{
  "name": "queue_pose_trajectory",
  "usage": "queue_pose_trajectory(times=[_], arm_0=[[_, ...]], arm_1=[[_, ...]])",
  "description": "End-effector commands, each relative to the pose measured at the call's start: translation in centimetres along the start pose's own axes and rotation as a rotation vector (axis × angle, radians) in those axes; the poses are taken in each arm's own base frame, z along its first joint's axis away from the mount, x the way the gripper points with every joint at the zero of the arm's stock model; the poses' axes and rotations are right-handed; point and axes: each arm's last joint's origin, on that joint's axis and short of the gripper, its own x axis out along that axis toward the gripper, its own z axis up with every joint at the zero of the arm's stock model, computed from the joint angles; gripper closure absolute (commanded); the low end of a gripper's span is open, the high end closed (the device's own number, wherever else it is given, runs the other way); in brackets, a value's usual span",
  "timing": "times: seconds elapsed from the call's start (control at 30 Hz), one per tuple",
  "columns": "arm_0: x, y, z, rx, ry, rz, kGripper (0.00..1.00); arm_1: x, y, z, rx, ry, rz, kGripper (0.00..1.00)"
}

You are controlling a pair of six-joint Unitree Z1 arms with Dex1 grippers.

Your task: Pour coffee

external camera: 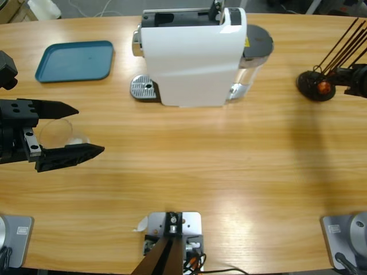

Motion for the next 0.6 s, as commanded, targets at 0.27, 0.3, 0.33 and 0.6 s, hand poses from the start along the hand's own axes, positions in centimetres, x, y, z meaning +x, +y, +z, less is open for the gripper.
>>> queue_pose_trajectory(times=[0.27,0.3,0.33,0.6], arm_0=[[0.1,0.2,-1.0,-0.008,0.009,0.014,0.022],[0.1,0.2,-1.0,-0.008,0.010,0.014,0.023],[0.2,0.2,-1.0,-0.008,0.010,0.014,0.023],[0.2,0.1,-0.6,-0.007,0.003,0.012,0.023]], arm_1=[[-2.9,-0.2,1.8,0.006,-0.073,0.020,1.000],[-3.3,-0.2,2.0,0.007,-0.080,0.022,1.000],[-3.6,-0.2,2.2,0.005,-0.085,0.024,1.000],[-5.7,0.2,3.7,-0.005,-0.127,0.042,1.000]])
